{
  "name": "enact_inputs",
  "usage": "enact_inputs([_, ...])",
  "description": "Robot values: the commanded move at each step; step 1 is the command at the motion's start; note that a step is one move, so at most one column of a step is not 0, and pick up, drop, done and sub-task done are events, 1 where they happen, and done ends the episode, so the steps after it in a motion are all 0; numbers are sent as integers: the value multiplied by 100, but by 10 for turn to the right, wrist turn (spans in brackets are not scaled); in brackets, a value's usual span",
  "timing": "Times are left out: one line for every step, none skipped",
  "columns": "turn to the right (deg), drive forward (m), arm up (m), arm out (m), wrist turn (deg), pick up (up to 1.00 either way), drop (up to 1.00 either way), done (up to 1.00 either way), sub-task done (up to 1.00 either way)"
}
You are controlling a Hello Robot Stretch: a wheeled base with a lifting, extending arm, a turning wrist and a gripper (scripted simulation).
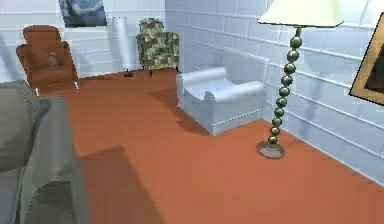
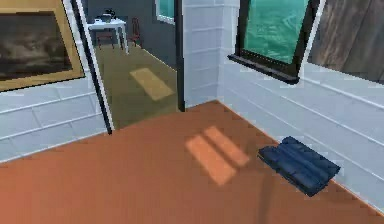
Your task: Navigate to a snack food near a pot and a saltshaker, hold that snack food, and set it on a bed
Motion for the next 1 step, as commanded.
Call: enact_inputs([450,0,0,0,0,0,0,0,0])
